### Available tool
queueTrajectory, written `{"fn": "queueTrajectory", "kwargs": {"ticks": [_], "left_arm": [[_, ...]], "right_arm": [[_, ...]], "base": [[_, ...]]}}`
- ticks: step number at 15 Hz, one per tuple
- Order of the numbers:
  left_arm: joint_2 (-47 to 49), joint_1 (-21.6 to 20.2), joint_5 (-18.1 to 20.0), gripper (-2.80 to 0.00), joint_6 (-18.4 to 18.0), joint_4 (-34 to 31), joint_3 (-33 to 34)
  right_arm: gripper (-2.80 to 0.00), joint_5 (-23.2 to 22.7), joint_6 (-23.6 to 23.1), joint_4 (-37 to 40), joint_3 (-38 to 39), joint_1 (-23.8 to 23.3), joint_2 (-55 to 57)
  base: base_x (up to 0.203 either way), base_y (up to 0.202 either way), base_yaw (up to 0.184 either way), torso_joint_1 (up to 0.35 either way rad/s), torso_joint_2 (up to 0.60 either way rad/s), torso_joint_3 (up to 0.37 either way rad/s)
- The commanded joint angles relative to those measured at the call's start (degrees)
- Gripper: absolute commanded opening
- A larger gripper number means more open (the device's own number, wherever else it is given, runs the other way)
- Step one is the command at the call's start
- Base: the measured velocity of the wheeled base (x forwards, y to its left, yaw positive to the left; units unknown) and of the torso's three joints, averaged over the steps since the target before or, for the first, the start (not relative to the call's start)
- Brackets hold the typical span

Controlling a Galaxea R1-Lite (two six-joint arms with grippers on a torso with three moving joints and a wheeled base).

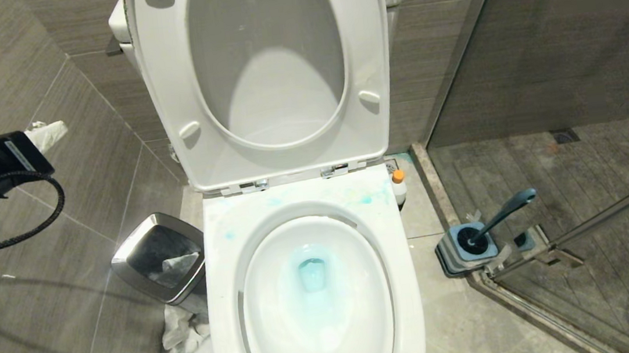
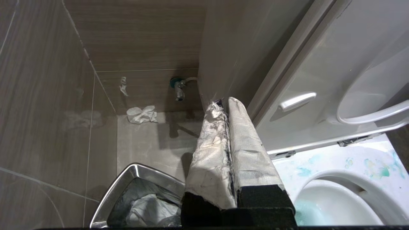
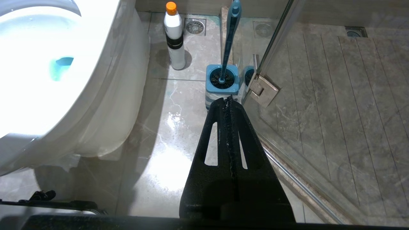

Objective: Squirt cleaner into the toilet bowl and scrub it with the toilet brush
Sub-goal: Flush the toilet

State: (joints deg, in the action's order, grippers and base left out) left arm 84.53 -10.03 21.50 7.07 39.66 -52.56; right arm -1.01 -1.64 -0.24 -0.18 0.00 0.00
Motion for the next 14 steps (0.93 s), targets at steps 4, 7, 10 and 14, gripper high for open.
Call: {"fn": "queueTrajectory", "kwargs": {"ticks": [4, 7, 10, 14], "left_arm": [[2.94, 0.63, -0.01, -2.8, -0.46, 1.45, -2.44], [7.77, 0.71, -2.1, -2.8, -0.59, 7.11, -7.3], [8.99, 0.81, -4.02, -2.8, -0.32, 8.17, -10.41], [10.43, 1.96, -5.98, -2.8, 0.15, 8.21, -14.45]], "right_arm": [[-2.8, -0.04, -0.03, -0.03, 0.01, 0.0, 0.09], [-2.8, -0.04, -0.03, -0.03, 0.01, 0.0, 0.09], [-2.8, -0.04, -0.03, -0.03, 0.01, 0.0, 0.09], [-2.8, -0.04, -0.03, -0.03, 0.01, 0.0, 0.09]], "base": [[0.0, 0.0, 0.0, 0.0, 0.0, 0.0], [0.0, 0.0, 0.0, 0.0, 0.0, 0.0], [0.0, 0.0, 0.0, 0.0, 0.0, 0.0], [0.0, 0.0, 0.0, 0.0, 0.0, 0.0]]}}
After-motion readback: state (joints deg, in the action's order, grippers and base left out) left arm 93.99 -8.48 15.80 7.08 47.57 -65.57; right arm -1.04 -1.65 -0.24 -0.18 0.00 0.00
